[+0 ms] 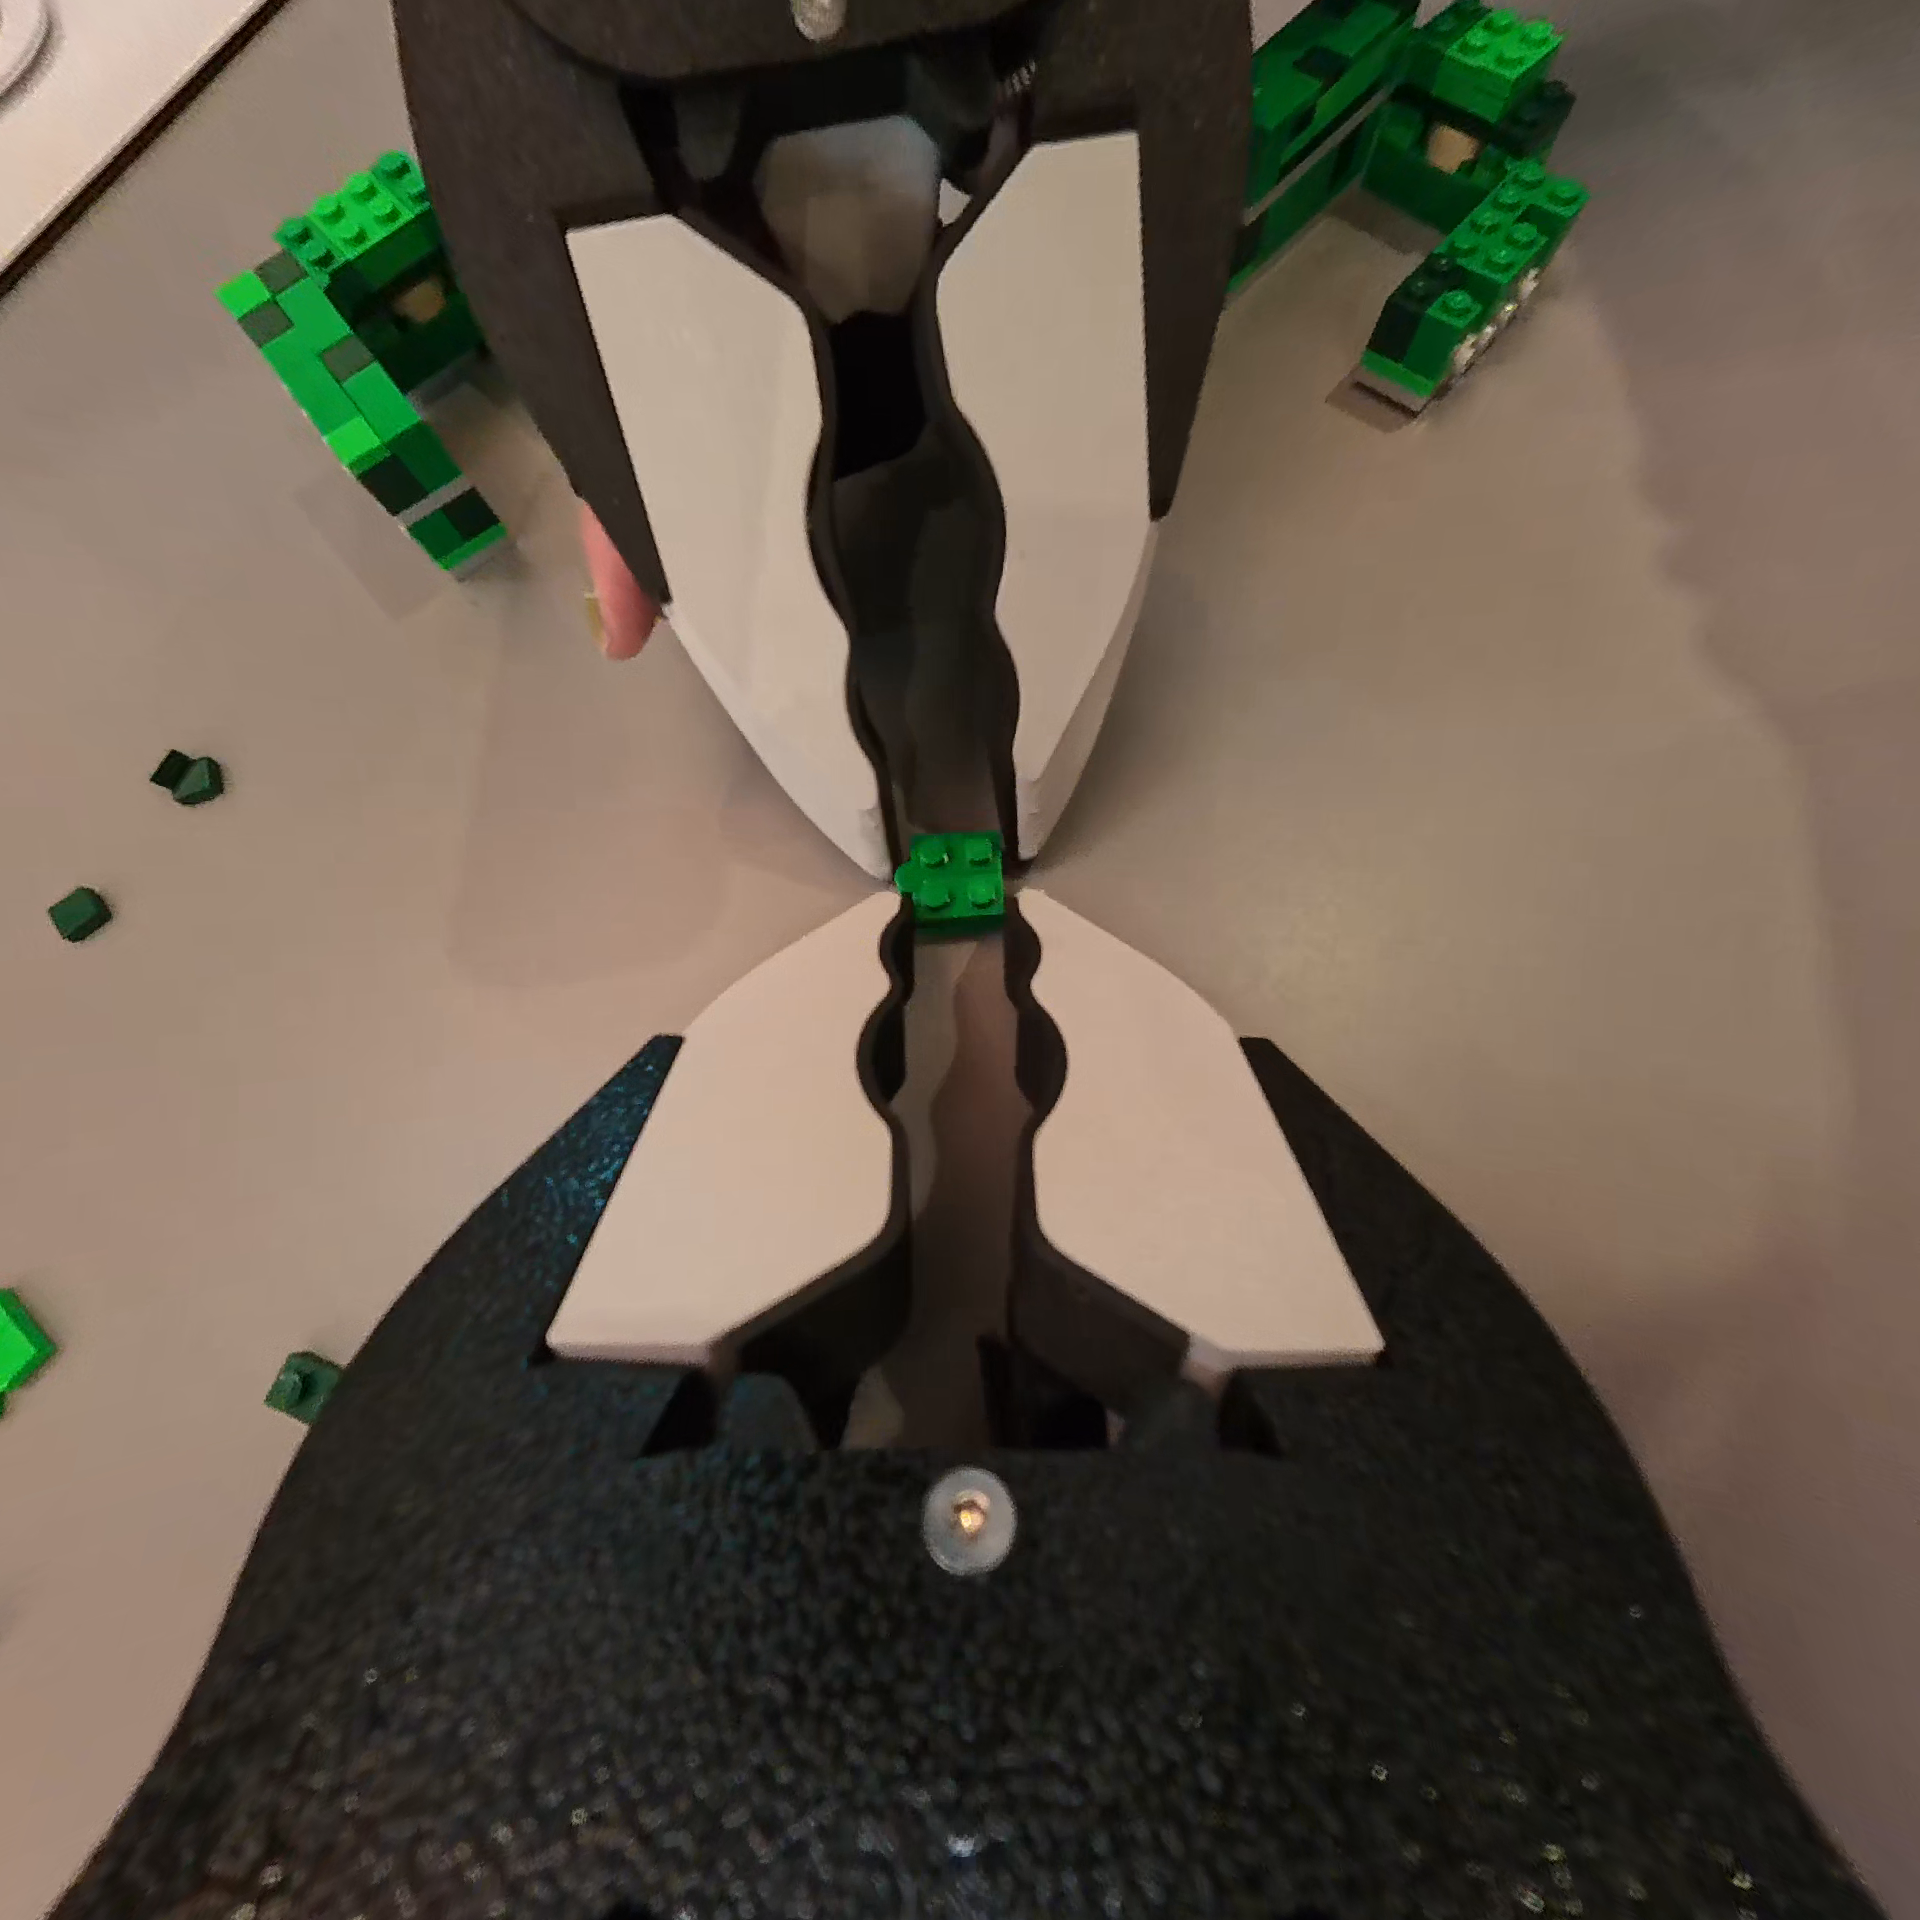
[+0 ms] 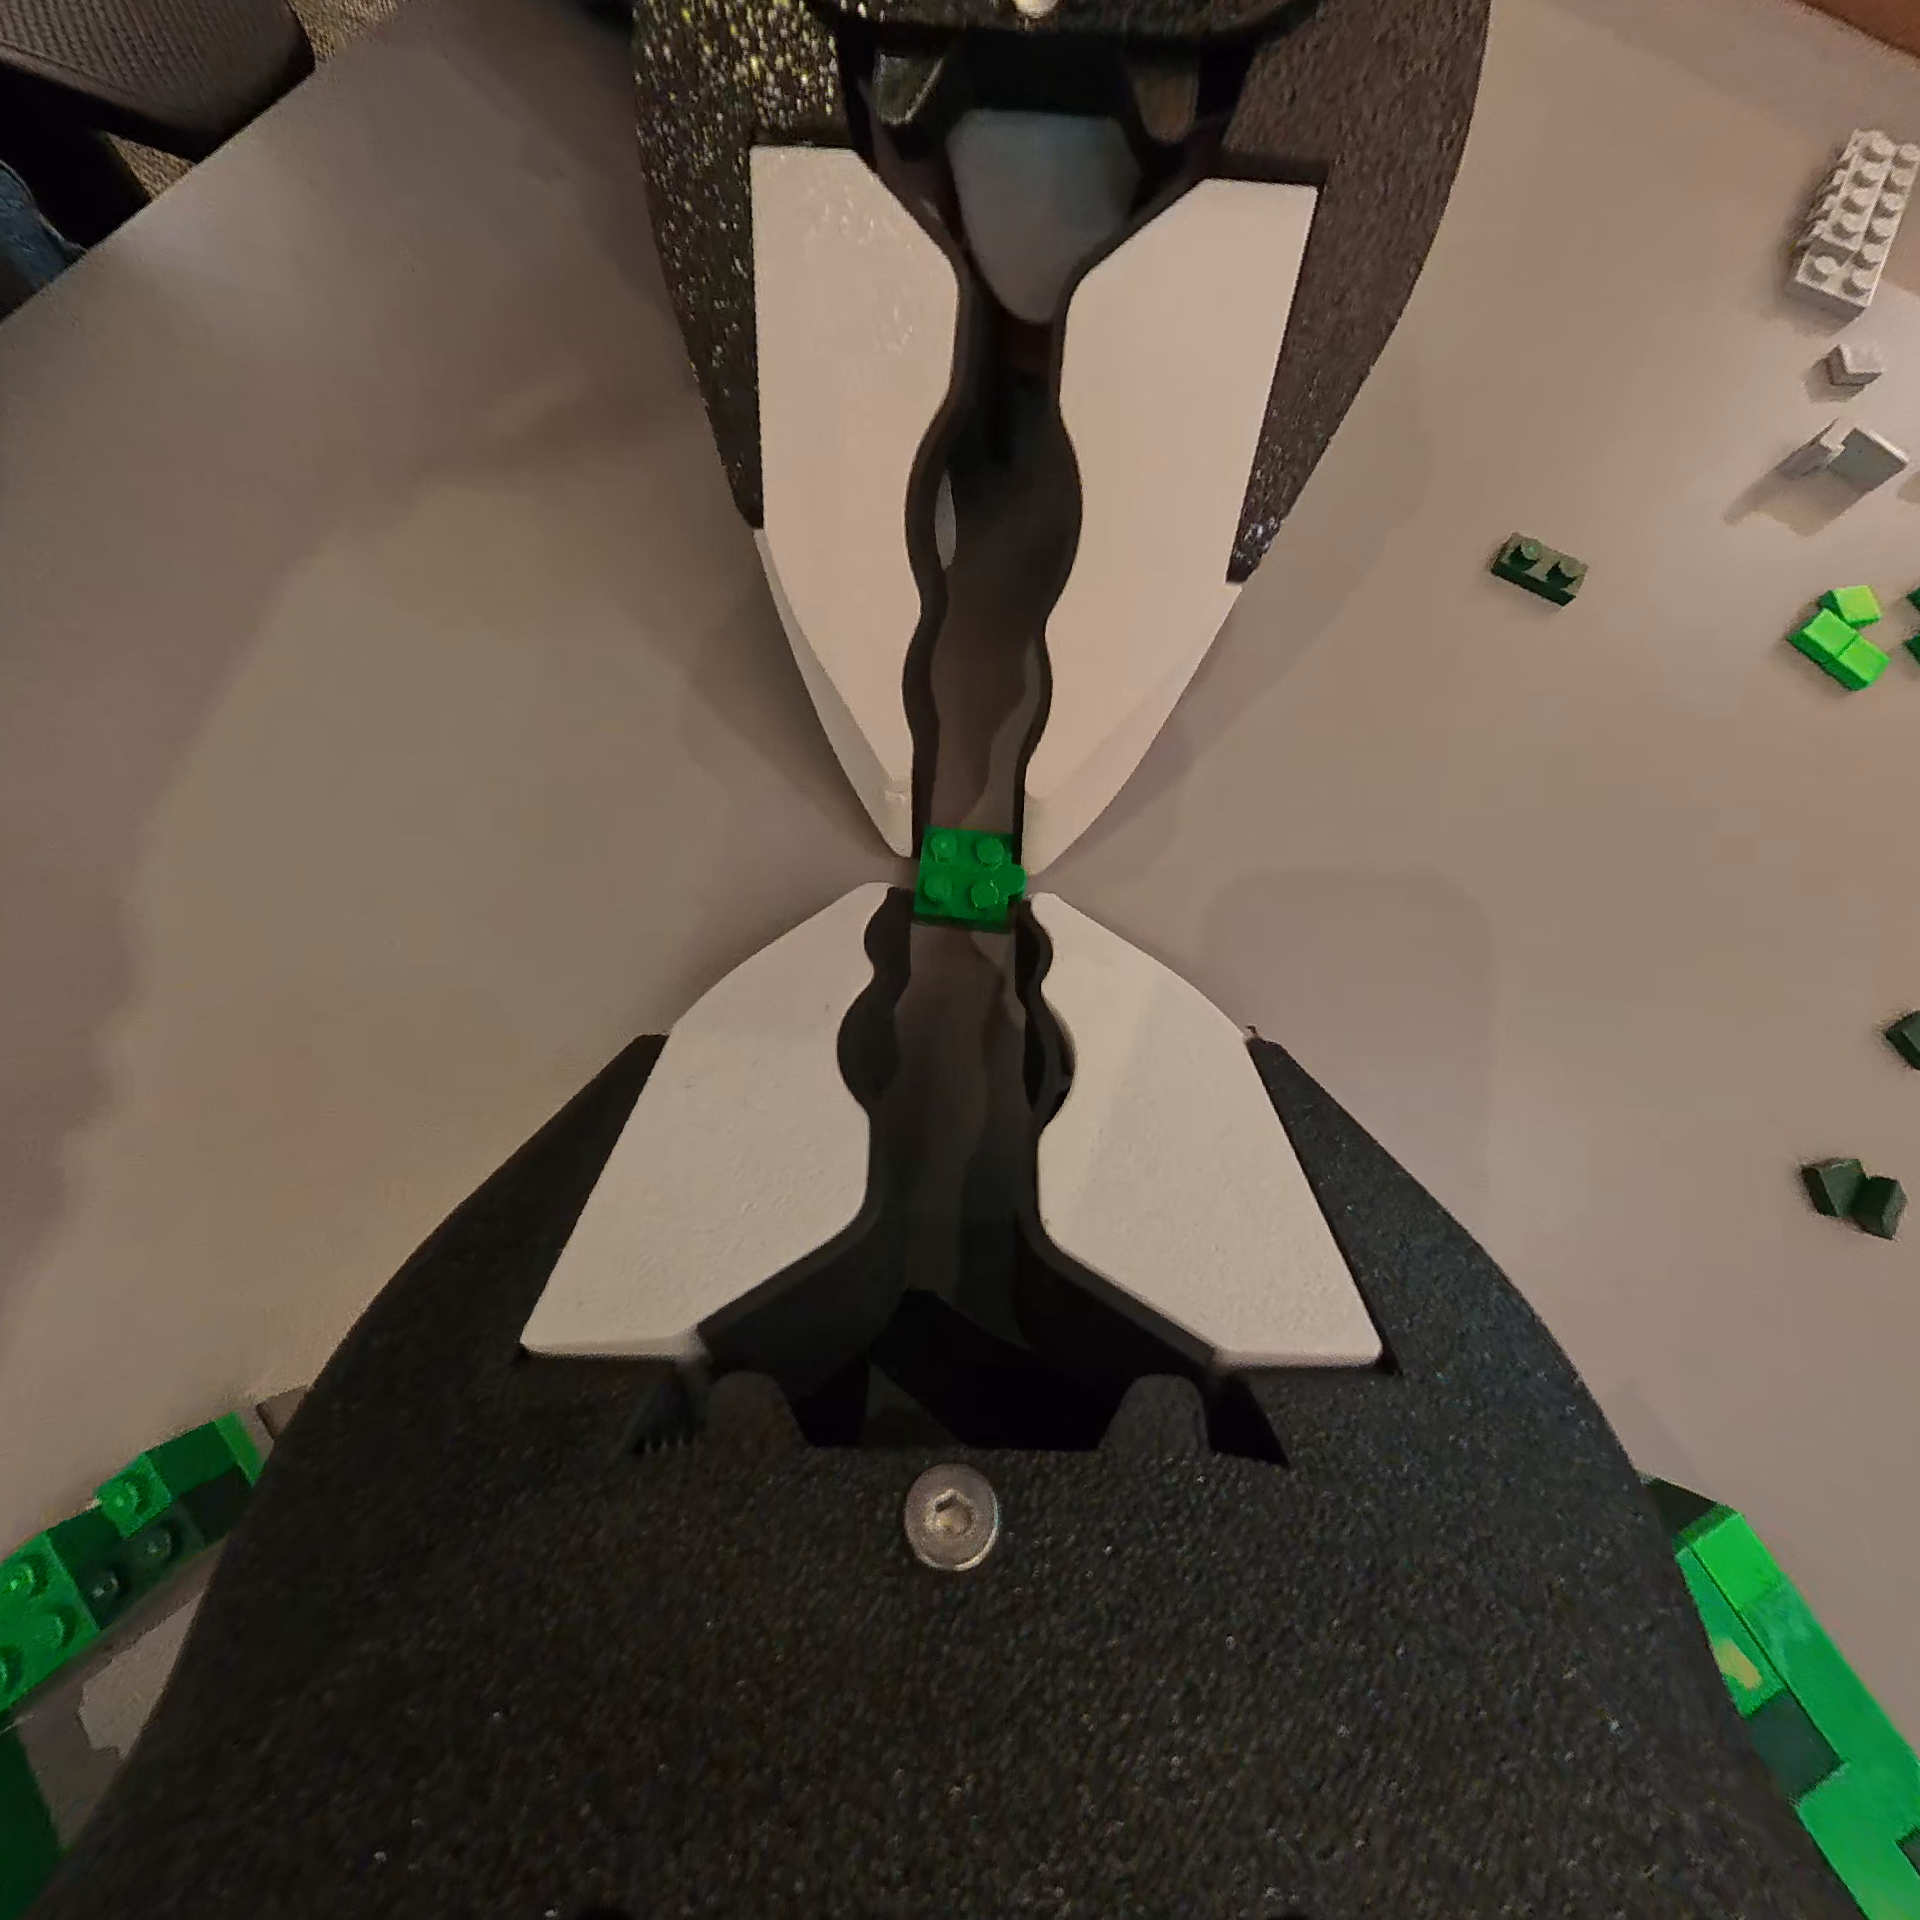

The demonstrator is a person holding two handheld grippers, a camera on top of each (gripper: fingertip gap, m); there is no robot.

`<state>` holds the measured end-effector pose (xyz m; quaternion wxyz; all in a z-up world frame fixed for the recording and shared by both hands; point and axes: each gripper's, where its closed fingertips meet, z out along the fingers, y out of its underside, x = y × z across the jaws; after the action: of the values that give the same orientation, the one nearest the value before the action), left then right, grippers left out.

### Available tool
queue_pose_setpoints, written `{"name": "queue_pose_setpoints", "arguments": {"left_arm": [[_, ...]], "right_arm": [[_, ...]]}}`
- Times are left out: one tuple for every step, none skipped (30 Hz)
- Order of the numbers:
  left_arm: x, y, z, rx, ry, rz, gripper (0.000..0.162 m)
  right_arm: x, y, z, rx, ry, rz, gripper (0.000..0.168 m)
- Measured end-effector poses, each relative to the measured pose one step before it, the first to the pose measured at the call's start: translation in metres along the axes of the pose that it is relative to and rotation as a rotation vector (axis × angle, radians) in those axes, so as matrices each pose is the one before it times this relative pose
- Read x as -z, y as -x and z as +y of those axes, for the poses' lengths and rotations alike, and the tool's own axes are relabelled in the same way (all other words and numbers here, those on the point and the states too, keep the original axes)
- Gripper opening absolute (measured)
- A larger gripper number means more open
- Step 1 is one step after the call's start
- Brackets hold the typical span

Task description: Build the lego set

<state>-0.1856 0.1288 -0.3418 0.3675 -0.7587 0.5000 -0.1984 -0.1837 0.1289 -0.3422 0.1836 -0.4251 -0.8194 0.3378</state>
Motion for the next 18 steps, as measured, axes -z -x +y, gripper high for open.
{"name": "queue_pose_setpoints", "arguments": {"left_arm": [[-0.00006,0.00005,0.00004,0.0026,0.0007,0.002,0.016],[-0.00001,-0.00007,0.00004,0.0022,0.0004,0.0018,0.016],[-0.00006,-0.00004,-0.00007,-0.0011,0.0001,-0.0012,0.016],[0.0,0.00001,-0.00008,-0.0034,-0.0002,-0.0033,0.016],[-0.00001,0.00004,-0.00012,-0.0052,-0.0004,-0.0043,0.016],[0.00005,-0.00004,-0.00009,-0.0049,-0.0006,-0.0035,0.016],[-0.00002,-0.00006,-0.0001,-0.0029,-0.0005,-0.0014,0.016],[0.00014,-0.00029,-0.00008,-0.0016,-0.0005,0.0011,0.016],[0.00014,-0.00037,-0.00012,-0.0028,-0.001,0.0016,0.016],[0.00014,-0.00045,0.00002,-0.0027,-0.0006,0.0014,0.016],[-0.00004,-0.00001,-0.00006,-0.0007,-0.0002,-0.0005,0.015],[-0.00001,-0.00017,-0.00002,0.0001,-0.0001,0.0013,0.016],[0.00009,-0.00046,-0.00006,0.0005,-0.0002,0.0043,0.015],[0.00001,-0.00013,0.00004,0.0014,0.0001,0.0019,0.015],[0.00003,-0.00016,0.00003,0.0007,-0.0001,0.0018,0.015],[-0.00001,-0.00015,-0.00001,-0.0003,-0.0001,0.0013,0.015],[0.00006,-0.00011,0.00006,0.0005,0.0,0.0009,0.015],[0.00024,-0.00002,0.0001,0.0021,0.0001,0.0007,0.015]], "right_arm": [[-0.00027,-0.00004,-0.00025,-0.0006,0.0004,0.0012,0.018],[-0.00013,-0.00004,0.0,-0.0016,-0.0002,0.0018,0.018],[-0.00008,-0.00001,0.00008,-0.0013,0.0004,0.0014,0.018],[-0.00006,0.00004,0.00006,0.0003,-0.0002,0.0006,0.018],[-0.0001,0.00014,0.00002,-0.0004,-0.0002,0.0009,0.018],[0.0,0.00012,-0.00003,-0.0012,-0.0003,0.0008,0.018],[-0.00018,0.00019,-0.00004,-0.0018,0.0001,0.0014,0.018],[-0.00006,0.00031,0.00004,0.0002,-0.0005,0.0024,0.018],[0.00006,-0.0001,0.00007,0.0022,0.0007,0.0079,0.019],[0.00058,-0.00055,0.0006,0.0073,0.0043,0.0143,0.023],[0.00106,-0.0001,0.001,0.0117,0.0067,0.0135,0.026],[0.00154,0.00033,0.00045,0.0094,0.002,0.0124,0.027],[0.00188,0.00111,-0.00025,0.0057,-0.003,0.0085,0.029],[0.00209,0.00082,-0.00051,0.003,-0.0035,0.0101,0.03],[0.00222,0.00078,-0.00025,0.0025,-0.0002,0.0114,0.032],[0.00234,0.00041,-0.00022,0.0026,0.0013,0.0142,0.033],[0.00252,-0.00032,-0.00091,0.0031,-0.0026,0.0197,0.033],[0.00283,-0.00075,-0.00152,0.0032,-0.0074,0.0225,0.034]]}}
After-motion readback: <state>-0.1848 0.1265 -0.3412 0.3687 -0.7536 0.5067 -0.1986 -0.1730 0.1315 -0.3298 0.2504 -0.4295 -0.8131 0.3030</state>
